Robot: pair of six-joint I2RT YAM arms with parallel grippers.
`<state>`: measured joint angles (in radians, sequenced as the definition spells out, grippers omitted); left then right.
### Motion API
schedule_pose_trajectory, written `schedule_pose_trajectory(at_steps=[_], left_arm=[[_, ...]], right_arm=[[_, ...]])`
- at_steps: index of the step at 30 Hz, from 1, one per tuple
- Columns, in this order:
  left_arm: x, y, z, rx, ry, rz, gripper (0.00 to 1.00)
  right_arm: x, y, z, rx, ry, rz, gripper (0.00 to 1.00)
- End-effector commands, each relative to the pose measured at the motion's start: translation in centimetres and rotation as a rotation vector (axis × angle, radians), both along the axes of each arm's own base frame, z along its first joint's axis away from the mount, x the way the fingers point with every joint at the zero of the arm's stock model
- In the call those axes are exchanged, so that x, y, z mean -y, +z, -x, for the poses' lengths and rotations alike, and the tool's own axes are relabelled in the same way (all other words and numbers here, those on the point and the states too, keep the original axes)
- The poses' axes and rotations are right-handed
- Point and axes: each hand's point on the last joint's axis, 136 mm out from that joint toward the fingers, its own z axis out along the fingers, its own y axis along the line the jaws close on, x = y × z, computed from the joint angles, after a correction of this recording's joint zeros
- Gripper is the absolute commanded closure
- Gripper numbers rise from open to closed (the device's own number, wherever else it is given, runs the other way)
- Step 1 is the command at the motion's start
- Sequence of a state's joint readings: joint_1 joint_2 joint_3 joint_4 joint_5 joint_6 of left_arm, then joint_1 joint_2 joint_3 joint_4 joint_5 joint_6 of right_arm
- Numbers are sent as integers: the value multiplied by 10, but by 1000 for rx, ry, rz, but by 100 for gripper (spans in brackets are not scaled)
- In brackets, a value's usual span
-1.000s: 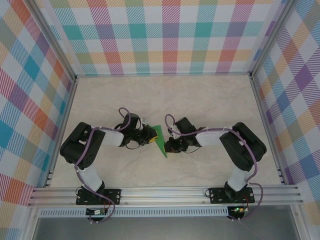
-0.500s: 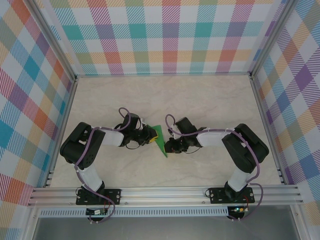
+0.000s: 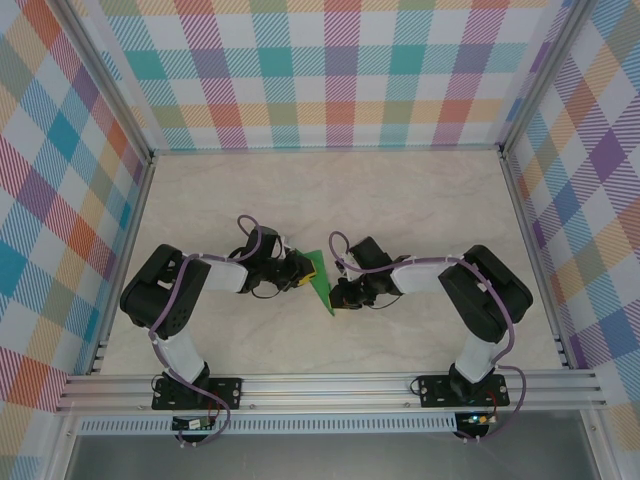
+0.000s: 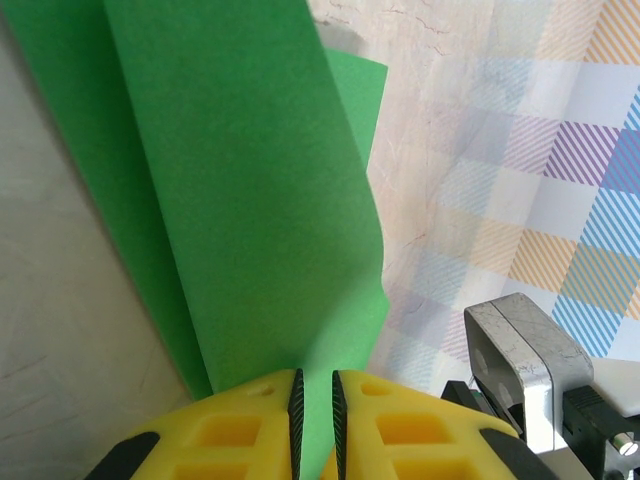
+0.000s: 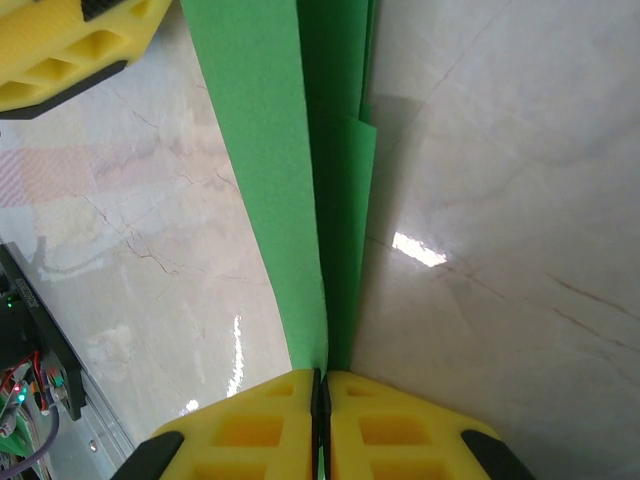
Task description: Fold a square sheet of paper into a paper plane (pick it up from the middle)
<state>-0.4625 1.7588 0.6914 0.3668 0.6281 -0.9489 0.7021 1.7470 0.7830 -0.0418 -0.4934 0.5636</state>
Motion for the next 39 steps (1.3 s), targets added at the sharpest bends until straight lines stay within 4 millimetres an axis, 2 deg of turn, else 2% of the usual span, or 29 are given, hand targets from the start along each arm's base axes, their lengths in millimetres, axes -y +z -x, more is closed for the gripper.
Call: schedule_pose_trajectory(at_steps=[1, 7, 16, 30, 33, 39], left_arm=[[7, 18, 0, 59, -38, 25, 82], [8, 20, 8, 67, -64, 37, 82], [15, 6, 9, 34, -79, 21, 82], [5, -17, 10, -10, -54, -69, 83], [2, -22, 11, -20, -54, -92, 83], [0, -29, 13, -40, -54, -109, 83]], right_arm=[[4, -13, 6, -34, 7, 49, 89], [4, -12, 5, -31, 6, 54, 89], [6, -13, 6, -34, 6, 60, 89], [6, -11, 7, -37, 12, 64, 88], [6, -8, 7, -35, 13, 60, 88], [5, 10, 7, -20, 11, 41, 85]])
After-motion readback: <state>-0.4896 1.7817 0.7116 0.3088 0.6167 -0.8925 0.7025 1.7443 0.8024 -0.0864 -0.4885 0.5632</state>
